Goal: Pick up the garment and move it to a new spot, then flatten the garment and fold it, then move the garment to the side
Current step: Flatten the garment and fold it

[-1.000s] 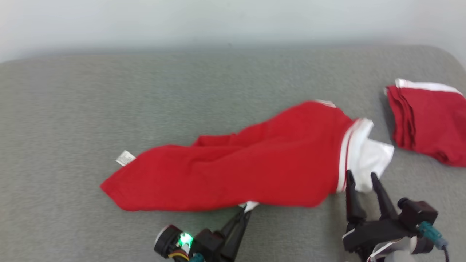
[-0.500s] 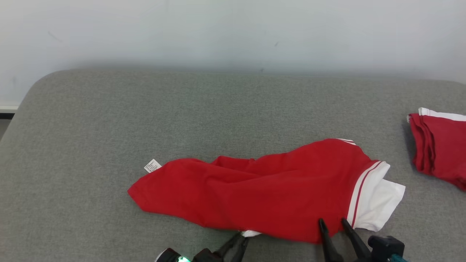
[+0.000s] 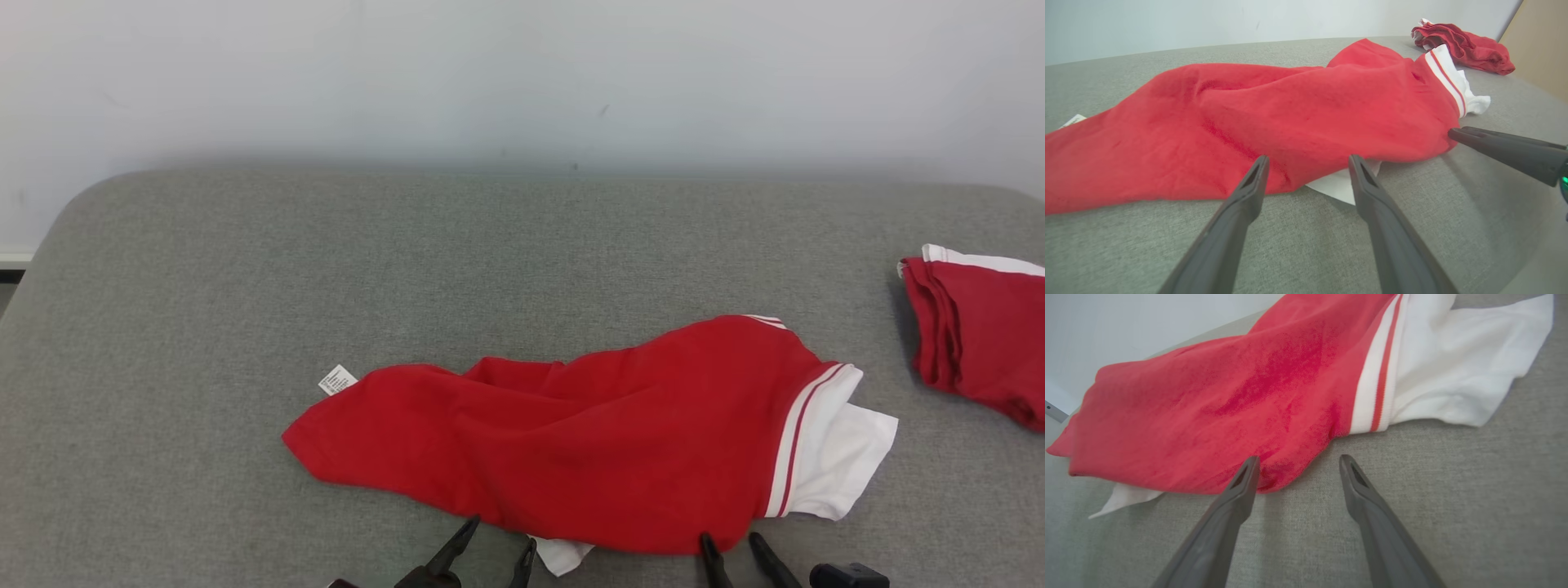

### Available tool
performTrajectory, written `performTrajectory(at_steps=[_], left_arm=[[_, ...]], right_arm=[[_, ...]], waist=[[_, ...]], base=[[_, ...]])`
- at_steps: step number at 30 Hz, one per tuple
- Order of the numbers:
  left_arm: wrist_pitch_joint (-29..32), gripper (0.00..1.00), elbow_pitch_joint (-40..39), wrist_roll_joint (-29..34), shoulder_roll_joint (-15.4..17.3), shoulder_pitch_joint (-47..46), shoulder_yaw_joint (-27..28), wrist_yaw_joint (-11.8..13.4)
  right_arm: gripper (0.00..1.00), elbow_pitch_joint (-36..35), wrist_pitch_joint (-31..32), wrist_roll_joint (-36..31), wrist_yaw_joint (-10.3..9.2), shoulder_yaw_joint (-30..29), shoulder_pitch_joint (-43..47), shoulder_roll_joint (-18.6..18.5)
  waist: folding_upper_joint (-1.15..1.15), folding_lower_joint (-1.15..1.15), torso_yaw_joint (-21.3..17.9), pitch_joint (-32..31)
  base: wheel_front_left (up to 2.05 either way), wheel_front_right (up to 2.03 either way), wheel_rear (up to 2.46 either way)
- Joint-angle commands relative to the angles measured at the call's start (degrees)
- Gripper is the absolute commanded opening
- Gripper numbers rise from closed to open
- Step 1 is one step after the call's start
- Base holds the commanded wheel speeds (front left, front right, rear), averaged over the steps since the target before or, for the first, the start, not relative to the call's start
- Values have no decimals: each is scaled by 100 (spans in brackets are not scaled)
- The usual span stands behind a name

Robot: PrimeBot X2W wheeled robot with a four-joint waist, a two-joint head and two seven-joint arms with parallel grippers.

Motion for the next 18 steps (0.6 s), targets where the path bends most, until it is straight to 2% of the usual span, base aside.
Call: performTrajectory(at_steps=[1,2,3,4,5,10,13,17,18], left_arm=[[-18,100,-30,52,-13,25,31,-2],[-18,100,-33,63,-17,26,42,-4],[-18,100,-40,73,-18,26,52,-6],[-18,100,-52,80,-19,23,64,-7],[-18,100,-67,88,-21,21,70,-8],[-18,100,-142,104,-23,-27,140,-10],[-18,100,-184,127,-23,-71,184,-12],[-18,100,-174,55,-25,-162,139,-16],[-18,100,-174,55,-25,-162,139,-16]], right_arm=[[100,91,1,58,-13,47,-80,13],[93,159,1,78,-13,80,-138,10],[78,223,1,85,-13,109,-201,0],[29,254,1,103,-13,135,-254,5],[0,219,1,138,-13,147,-309,9],[0,-694,0,325,-13,80,-526,0],[0,-1273,0,428,-13,240,-849,-106],[0,-1361,1,327,-13,658,-1828,-362],[0,-1361,1,327,-13,658,-1828,-362]], waist=[[0,1,66,28],[0,1,91,38],[0,1,112,47],[0,1,130,57],[0,1,144,71],[0,1,180,181],[0,1,184,268],[0,1,292,408],[0,1,292,408]], base=[[0,0,0],[0,0,0],[0,0,0],[0,0,0],[0,0,0],[0,0,0],[0,0,0],[0,0,0],[0,0,0]])
